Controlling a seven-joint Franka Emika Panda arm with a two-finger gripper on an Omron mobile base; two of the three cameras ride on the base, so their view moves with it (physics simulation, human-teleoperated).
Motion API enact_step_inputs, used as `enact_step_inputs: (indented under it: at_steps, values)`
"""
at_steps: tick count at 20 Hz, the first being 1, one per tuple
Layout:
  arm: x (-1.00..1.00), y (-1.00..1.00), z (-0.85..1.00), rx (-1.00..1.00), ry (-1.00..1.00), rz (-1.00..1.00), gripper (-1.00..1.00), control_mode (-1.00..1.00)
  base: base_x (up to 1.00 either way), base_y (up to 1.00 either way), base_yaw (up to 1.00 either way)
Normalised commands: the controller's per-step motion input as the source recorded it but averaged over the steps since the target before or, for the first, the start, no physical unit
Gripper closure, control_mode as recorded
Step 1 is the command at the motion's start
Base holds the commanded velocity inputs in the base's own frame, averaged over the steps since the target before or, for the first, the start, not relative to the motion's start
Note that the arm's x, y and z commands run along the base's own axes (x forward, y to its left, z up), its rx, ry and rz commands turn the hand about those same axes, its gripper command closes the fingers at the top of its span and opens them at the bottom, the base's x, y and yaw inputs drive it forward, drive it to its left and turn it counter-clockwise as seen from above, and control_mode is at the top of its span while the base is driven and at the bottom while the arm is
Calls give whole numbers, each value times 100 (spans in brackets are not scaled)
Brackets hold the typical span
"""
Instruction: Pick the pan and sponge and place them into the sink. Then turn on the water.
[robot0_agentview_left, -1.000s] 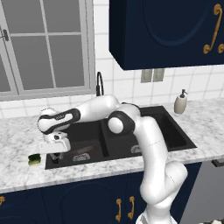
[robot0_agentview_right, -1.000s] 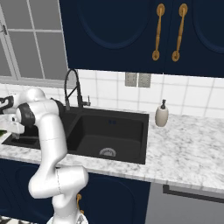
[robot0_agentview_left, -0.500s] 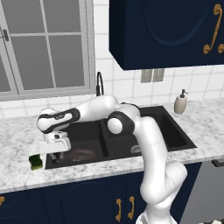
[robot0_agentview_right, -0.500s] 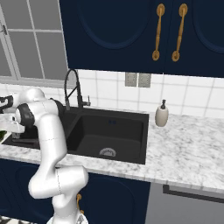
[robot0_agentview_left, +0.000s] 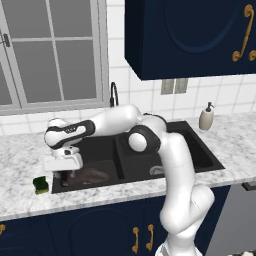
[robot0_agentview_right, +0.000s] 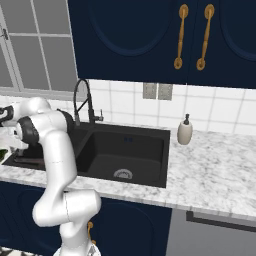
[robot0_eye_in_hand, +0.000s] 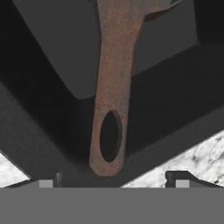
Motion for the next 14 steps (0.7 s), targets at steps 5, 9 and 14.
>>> enact_step_inputs:
  at_steps: [5, 9, 14]
  values:
    - [-15, 50, 43, 14, -13, 8, -100, -100, 0, 0, 0]
    - [-2, 55, 6, 0, -4, 0, -100, -100, 0, 0, 0]
    - [0, 17, -2, 0, -1, 0, -100, -100, 0, 0, 0]
